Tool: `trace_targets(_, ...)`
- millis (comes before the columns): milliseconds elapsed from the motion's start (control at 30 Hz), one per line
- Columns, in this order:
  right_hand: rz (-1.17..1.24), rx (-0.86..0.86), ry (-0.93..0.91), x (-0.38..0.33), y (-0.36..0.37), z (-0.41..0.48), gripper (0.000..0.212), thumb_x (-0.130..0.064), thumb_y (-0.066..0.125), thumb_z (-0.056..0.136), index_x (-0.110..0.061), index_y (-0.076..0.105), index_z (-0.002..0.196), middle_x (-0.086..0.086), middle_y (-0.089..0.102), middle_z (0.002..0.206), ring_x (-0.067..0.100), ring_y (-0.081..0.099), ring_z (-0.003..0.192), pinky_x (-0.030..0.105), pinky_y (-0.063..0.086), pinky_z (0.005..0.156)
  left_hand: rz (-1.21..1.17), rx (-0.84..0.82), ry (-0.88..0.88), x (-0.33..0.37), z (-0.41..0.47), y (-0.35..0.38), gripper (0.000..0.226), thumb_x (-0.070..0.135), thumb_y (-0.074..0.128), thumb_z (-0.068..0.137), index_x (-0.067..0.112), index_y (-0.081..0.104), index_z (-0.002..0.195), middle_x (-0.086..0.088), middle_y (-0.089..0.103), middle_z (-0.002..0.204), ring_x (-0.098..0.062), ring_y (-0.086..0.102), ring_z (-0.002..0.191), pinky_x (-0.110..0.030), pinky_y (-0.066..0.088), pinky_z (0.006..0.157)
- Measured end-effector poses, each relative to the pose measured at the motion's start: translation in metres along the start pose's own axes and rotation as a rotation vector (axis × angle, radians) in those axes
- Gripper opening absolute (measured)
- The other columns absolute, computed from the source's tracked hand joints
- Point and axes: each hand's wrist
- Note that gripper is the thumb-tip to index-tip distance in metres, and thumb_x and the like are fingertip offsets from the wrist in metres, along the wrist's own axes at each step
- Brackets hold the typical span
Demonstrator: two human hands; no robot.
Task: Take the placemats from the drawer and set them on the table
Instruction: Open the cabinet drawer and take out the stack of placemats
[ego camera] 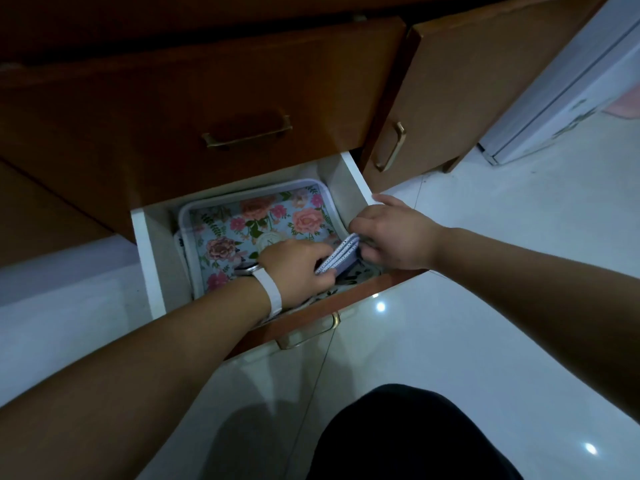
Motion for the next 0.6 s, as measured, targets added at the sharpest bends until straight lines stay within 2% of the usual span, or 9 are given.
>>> trace_targets(67, 0.038, -0.007, 0.027, -0.005, -0.002, 0.002, 0.023, -0.036, 0.05, 0.081, -0.023, 0.06, 0.097, -0.003, 0.063, 0.09, 0.017, 0.06, 0.093, 0.046, 0.023, 0.117, -0.022, 0.028, 0.012, 0.0, 0.0, -0.001, 0.018, 0.038, 0.058, 0.09, 0.027, 0.067, 0.1, 0.001, 0.066, 0.084, -0.023, 0.059, 0.075, -0.031, 0.042, 0.056)
trace_targets(233, 0.105, -0.071, 0.023, -0.013, -0.007, -0.001, 0.033, -0.042, 0.042, 0.077, -0.029, 0.065, 0.097, -0.007, 0.067, 0.093, 0.011, 0.061, 0.094, 0.045, 0.016, 0.12, -0.186, -0.01, 0.019, -0.011, -0.005, 0.001, 0.025, 0.041, 0.056, 0.095, 0.033, 0.067, 0.116, 0.003, 0.069, 0.099, -0.016, 0.055, 0.08, -0.032, 0.046, 0.067)
trace_targets(367, 0.156, -0.097, 0.029, -0.014, -0.014, -0.001, 0.033, -0.041, 0.045, 0.079, -0.028, 0.069, 0.098, -0.011, 0.069, 0.1, 0.008, 0.061, 0.1, 0.041, 0.012, 0.12, -0.141, -0.02, 0.037, -0.012, -0.012, -0.001, 0.027, 0.039, 0.053, 0.097, 0.029, 0.065, 0.118, 0.0, 0.068, 0.104, -0.021, 0.058, 0.088, -0.035, 0.049, 0.072)
trace_targets(467, 0.143, -0.096, 0.012, -0.016, -0.017, -0.001, 0.028, -0.036, 0.052, 0.083, -0.026, 0.071, 0.101, -0.008, 0.071, 0.105, 0.011, 0.062, 0.101, 0.043, 0.015, 0.12, -0.033, -0.055, 0.054, -0.017, -0.019, -0.003, 0.029, 0.04, 0.052, 0.096, 0.03, 0.061, 0.123, 0.001, 0.066, 0.106, -0.021, 0.058, 0.091, -0.031, 0.045, 0.067)
trace_targets(533, 0.11, -0.084, -0.01, -0.017, -0.016, -0.002, 0.024, -0.033, 0.053, 0.086, -0.023, 0.069, 0.101, -0.005, 0.071, 0.099, 0.014, 0.064, 0.094, 0.046, 0.02, 0.12, 0.043, -0.105, 0.057, -0.024, -0.024, -0.004, 0.033, 0.046, 0.051, 0.095, 0.033, 0.058, 0.125, 0.002, 0.065, 0.108, -0.019, 0.059, 0.091, -0.028, 0.04, 0.063)
trace_targets(600, 0.062, -0.045, -0.029, -0.018, -0.012, -0.002, 0.018, -0.03, 0.054, 0.087, -0.019, 0.066, 0.097, 0.0, 0.069, 0.09, 0.018, 0.064, 0.086, 0.048, 0.028, 0.116, 0.03, -0.146, 0.025, -0.028, -0.03, -0.006, 0.042, 0.055, 0.051, 0.092, 0.035, 0.056, 0.129, 0.004, 0.065, 0.112, -0.018, 0.06, 0.094, -0.027, 0.042, 0.066)
Point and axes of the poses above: each hand's wrist, its own z-axis towards the middle knuckle, its own y-axis out of the palm, x = y × z
